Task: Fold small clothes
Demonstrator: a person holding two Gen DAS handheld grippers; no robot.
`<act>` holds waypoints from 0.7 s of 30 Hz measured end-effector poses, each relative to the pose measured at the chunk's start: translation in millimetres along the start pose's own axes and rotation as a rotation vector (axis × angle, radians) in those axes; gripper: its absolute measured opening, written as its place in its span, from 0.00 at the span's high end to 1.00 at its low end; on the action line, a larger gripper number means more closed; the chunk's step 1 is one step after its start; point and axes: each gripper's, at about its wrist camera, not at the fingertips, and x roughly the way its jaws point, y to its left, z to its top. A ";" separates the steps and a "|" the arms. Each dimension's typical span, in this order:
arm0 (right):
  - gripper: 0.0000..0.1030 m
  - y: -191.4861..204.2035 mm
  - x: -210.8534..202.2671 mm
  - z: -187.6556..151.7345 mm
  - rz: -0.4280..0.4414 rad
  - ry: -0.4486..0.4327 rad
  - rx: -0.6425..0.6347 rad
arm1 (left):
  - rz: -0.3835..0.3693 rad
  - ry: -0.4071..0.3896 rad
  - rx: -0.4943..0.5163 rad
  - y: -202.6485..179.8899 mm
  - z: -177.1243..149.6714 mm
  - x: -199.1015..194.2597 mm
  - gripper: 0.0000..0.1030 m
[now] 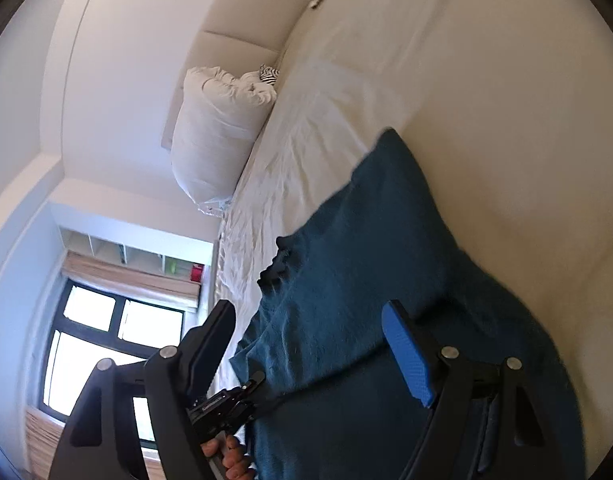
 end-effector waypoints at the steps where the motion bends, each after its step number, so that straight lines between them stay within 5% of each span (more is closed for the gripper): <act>1: 0.23 2.8 1.6 2.7 -0.013 0.004 -0.015 | 0.000 0.001 0.002 -0.5 0.0 0.2 0.92; 8: 0.23 8.1 4.8 23.9 -0.071 -0.018 -0.075 | 0.029 0.020 0.000 -0.4 -1.2 -11.9 0.89; 13: 0.23 2.3 10.8 42.6 -0.097 -0.005 -0.080 | 0.179 0.024 0.023 -7.3 3.3 -27.9 0.88; 17: 0.24 2.3 27.1 57.4 -0.070 0.058 -0.098 | 0.404 -0.073 0.113 -28.1 7.3 -50.6 0.88; 21: 0.24 -0.7 49.8 76.4 -0.034 0.111 -0.104 | 0.369 -0.178 0.219 -56.8 8.8 -56.4 0.88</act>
